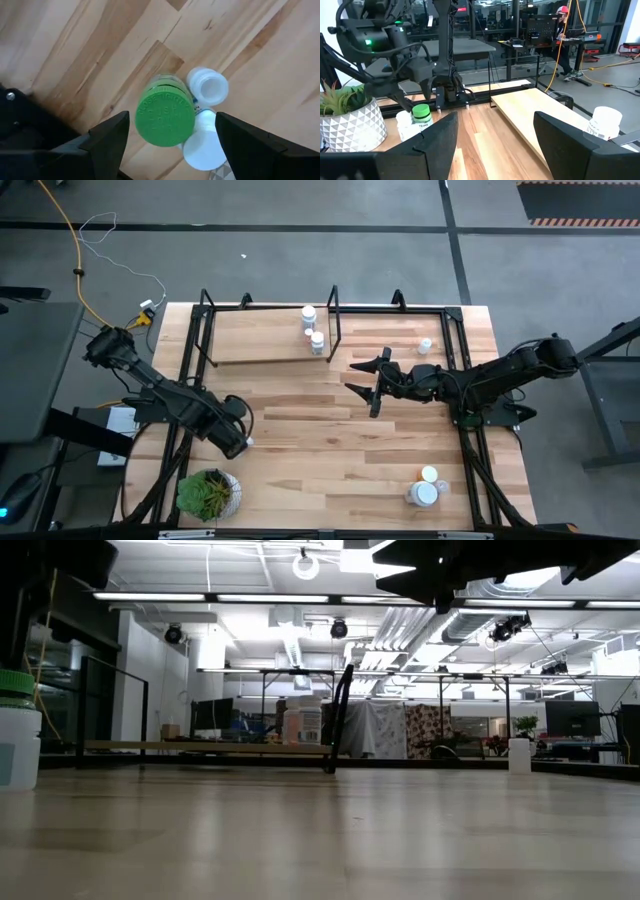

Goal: Pick and place medicine bottles onto shelf by color
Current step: Put the green pill bottle on the shelf

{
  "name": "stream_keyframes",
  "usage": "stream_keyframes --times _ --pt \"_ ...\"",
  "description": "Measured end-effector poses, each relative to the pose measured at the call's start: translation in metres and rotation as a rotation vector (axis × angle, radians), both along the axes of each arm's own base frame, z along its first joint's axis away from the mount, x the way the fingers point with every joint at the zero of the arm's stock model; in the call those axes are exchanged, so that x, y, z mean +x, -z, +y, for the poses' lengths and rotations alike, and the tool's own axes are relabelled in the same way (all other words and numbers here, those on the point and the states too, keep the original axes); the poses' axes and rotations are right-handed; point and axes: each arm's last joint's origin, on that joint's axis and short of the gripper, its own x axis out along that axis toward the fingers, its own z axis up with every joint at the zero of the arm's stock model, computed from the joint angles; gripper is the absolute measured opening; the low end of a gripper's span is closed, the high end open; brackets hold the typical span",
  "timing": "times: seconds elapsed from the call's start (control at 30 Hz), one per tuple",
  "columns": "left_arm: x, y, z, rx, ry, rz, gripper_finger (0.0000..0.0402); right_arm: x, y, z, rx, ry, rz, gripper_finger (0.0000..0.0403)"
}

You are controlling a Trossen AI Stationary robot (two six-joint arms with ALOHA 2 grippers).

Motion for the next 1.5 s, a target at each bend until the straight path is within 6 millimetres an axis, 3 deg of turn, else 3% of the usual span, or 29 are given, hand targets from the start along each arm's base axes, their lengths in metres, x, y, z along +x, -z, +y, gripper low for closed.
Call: stream_keyframes --times 0.23,0.4,0.8,1.2,1.37,1.5 --pt "-0.008 0.02 0.008 -0.004 -0.019 0.089 0.0284 0.0 0.0 0.0 0.0 0.0 0.0 0.0252" --pt "-0.007 0.022 0.012 0.007 -0.002 0.072 0.0284 0.0 0.0 0.0 0.0 0.0 0.0 0.0252" --pt "-0.005 0.022 0.011 -0.037 0.015 0.071 0.0279 0.0 0.0 0.0 0.0 0.0 0.0 0.0252" --pt "-0.005 0.022 0.011 -0.026 0.014 0.066 0.0184 0.0 0.0 0.0 0.0 0.0 0.0 0.0252" --pt "-0.002 0.019 0.016 -0.021 0.015 0.063 0.0184 0.0 0.0 0.0 0.0 0.001 0.0 0.0252" --pt "0.009 0.002 0.024 -0.003 0.044 0.008 0.0197 0.0 0.0 0.0 0.0 0.0 0.0 0.0252"
